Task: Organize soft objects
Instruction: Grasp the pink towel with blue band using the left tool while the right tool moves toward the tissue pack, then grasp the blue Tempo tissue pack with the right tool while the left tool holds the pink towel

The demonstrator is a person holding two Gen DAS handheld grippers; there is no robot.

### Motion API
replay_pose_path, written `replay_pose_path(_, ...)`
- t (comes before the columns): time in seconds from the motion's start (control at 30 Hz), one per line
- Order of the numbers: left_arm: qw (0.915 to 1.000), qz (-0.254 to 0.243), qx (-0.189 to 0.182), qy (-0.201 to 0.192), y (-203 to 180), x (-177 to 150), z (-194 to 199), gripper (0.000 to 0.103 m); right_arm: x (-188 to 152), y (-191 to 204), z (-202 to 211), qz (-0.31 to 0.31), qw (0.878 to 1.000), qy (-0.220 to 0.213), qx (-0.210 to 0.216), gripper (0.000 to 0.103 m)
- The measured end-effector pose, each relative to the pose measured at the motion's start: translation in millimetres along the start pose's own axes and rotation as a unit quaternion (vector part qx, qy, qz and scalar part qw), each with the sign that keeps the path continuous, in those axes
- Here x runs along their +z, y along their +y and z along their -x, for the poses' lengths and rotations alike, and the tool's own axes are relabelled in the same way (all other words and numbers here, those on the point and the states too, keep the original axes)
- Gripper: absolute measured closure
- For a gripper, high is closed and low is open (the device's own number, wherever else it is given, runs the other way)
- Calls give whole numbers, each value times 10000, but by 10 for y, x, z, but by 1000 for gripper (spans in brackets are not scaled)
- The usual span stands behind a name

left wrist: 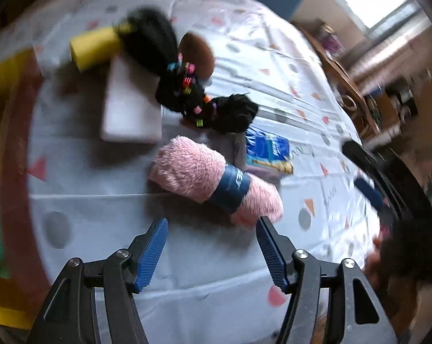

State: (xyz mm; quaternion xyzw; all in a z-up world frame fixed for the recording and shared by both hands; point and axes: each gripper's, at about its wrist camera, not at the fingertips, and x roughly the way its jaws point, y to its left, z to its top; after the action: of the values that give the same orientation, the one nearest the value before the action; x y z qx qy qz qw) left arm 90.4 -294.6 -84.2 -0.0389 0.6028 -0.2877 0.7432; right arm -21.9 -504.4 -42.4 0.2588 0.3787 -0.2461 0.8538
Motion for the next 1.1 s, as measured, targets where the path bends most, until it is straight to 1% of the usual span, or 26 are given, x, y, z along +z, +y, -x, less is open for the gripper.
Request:
replay_pose_path(0.07, 9995, 307, -69, 39, -4, 58, -129, 37, 4, -8, -7, -35, 10000, 10, 44, 14)
replay_pose_path(0.13, 9989, 465, 42, 4, -28, 117, -230, 35, 7, -12, -18, -56, 9999, 35, 82, 13)
replay_pose_path(0.2, 9983, 572, 74, -4, -49, 159, -289, 31, 7, -17, -23, -87, 9999, 52, 134, 13)
replay_pose_path(0.23, 9982, 572, 156, -38, -74, 194, -312, 30, 5, -19, -24, -98, 9998, 59, 141, 13)
replay_pose_path(0.4, 9964, 208, 758, -307, -237, 370, -367, 30, -3, -42, -65, -181, 9996, 172, 158, 13)
replay_pose_path(0.47, 9954, 268, 864, -315, -243, 410, -386, 30, -5, -44, -88, -191, 9994, 222, 160, 13)
replay_pose_path(0.53, 9953, 447, 839, -181, -213, 457, -455, 30, -10, -41, -101, -184, 9994, 245, 137, 13)
replay_pose_path(0.57, 9948, 500, 871, -187, -196, 465, -473, 30, -12, -42, -106, -183, 9994, 253, 120, 13)
replay_pose_path(0.6, 9946, 451, 896, -275, -204, 468, -462, 30, -14, -44, -110, -184, 9994, 262, 99, 13)
replay_pose_path(0.63, 9948, 243, 946, -307, -242, 454, -462, 31, -16, -48, -113, -185, 9994, 270, 97, 13)
replay_pose_path(0.67, 9950, 120, 944, -304, -260, 439, -461, 34, -16, -52, -116, -193, 9994, 275, 97, 13)
replay_pose_path(0.7, 9953, 28, 912, -328, -265, 415, -445, 42, -15, -56, -117, -199, 9994, 275, 90, 13)
replay_pose_path(0.73, 9956, -94, 866, -350, -266, 386, -422, 46, -14, -60, -121, -200, 9994, 275, 76, 13)
replay_pose_path(0.77, 9956, -307, 819, -339, -277, 360, -403, 53, -14, -64, -127, -207, 9994, 282, 56, 13)
replay_pose_path(0.8, 9953, -495, 777, -314, -287, 334, -382, 57, -17, -71, -131, -220, 9993, 296, 46, 13)
replay_pose_path(0.9, 9946, -844, 555, -239, -254, 245, -240, 58, -20, -96, -132, -272, 9992, 304, 37, 13)
replay_pose_path(1.0, 9930, -1143, 253, 136, -189, 102, -120, 58, -28, -121, -154, -344, 9987, 361, 31, 13)
replay_pose_path(1.03, 9921, -1204, 214, 268, -136, 35, -70, 58, -35, -125, -166, -365, 9985, 400, 42, 13)
replay_pose_path(1.1, 9896, -1360, 279, 373, -97, -27, -18, 57, -47, -122, -179, -372, 9983, 445, 43, 13)
